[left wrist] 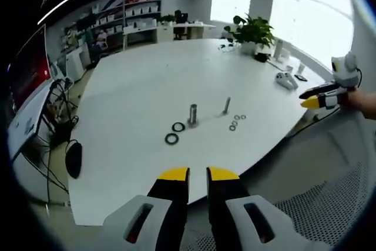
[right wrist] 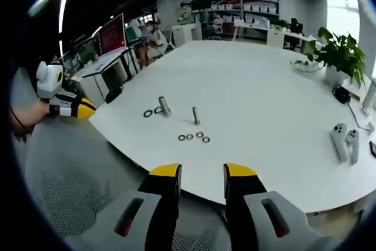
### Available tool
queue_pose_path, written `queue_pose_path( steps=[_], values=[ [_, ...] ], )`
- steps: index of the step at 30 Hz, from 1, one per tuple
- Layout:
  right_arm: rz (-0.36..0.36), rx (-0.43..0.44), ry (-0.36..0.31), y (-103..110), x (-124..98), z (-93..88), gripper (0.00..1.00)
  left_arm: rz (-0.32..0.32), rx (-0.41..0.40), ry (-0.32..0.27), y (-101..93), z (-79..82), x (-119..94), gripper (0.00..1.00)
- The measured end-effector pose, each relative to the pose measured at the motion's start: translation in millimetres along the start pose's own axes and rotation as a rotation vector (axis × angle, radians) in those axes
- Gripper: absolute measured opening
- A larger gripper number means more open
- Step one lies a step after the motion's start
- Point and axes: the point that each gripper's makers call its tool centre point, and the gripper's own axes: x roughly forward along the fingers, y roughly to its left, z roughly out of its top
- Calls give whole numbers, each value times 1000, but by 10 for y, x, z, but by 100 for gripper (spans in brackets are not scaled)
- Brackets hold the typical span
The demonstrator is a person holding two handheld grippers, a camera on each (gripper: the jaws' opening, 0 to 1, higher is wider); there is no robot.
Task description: Place the washer onto the threaded stud by aligning its center hole with the stud, sliding it down to the base, and recovering from edge contact or off-axis alignment until the washer reaches the visible bottom stop.
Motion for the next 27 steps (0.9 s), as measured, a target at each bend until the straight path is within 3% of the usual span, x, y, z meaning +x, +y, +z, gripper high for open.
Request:
queue_pose_path(
  steps=[11,14,19,27],
  values=[
    [10,-10,25,23,13,-41,31,3,5,15,6,-25,5,10],
    [11,-9,24,23,12,-41,31,30,-4,-67,64,113,-48,11],
    [24,-8,26,54,12,-36,31,19,13,-11,35,16,-9,11],
    [37,-7,24,70,14,-31,30,9,-7,5,34,-3,-7,13]
  ],
)
